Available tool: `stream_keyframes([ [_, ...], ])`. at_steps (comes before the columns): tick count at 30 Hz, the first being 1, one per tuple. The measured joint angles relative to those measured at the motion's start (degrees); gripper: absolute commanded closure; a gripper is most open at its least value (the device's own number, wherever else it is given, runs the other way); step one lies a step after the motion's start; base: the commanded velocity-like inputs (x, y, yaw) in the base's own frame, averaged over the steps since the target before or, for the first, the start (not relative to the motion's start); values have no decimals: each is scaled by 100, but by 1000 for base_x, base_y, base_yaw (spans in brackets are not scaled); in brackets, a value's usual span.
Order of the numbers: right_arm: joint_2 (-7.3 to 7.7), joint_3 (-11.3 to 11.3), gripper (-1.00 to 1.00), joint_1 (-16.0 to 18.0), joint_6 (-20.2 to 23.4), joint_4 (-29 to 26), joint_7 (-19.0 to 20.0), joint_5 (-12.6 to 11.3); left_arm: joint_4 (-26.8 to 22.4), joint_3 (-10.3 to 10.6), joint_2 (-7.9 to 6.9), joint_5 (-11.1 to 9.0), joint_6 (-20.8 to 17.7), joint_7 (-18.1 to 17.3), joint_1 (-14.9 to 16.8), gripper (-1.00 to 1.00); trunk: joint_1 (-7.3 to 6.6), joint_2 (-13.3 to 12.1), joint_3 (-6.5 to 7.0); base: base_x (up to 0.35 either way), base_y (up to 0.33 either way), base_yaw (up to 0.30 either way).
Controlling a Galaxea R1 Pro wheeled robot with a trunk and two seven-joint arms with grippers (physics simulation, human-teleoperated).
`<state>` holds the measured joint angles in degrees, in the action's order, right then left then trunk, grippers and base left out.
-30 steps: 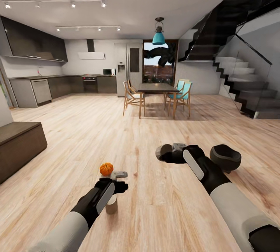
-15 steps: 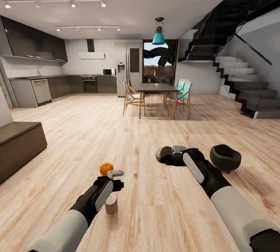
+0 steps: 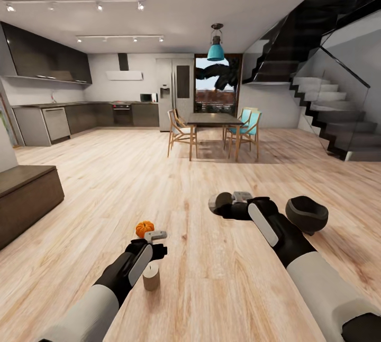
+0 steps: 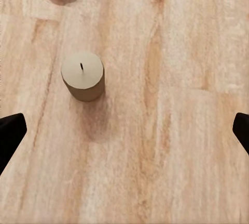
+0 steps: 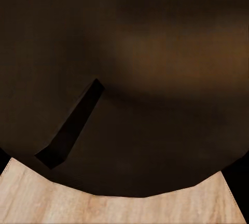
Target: Place each of the two pumpkins and all three candles from the living room inside a cabinet in the living room (use any cabinet), then make sure every cabinet is closed, and position the cauldron so it is next to a table in the living room.
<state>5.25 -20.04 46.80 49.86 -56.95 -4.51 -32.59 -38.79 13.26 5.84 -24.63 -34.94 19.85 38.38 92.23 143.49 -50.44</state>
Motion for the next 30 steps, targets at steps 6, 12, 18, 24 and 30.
stream_keyframes([
  [6,4,4,100,0,31,-270,-8,11,75,-3,-8,1,-6,1,5,-100,0,0,0,0,0,0],
  [12,5,16,100,-1,40,-324,-14,-1,506,-13,-19,-3,3,0,175,-100,0,0,0,0,0,0],
  [18,5,17,100,-1,648,-674,-12,-20,594,-257,-34,0,-7,-7,209,-100,0,0,0,0,0,0],
  [24,5,35,100,-1,1001,-761,-15,11,706,-371,-35,1,-7,1,217,-100,0,0,0,24,0,0],
  [30,6,27,100,-1,1001,-767,-17,18,724,-379,-34,1,-18,-3,219,-100,-3,0,0,267,0,0],
])
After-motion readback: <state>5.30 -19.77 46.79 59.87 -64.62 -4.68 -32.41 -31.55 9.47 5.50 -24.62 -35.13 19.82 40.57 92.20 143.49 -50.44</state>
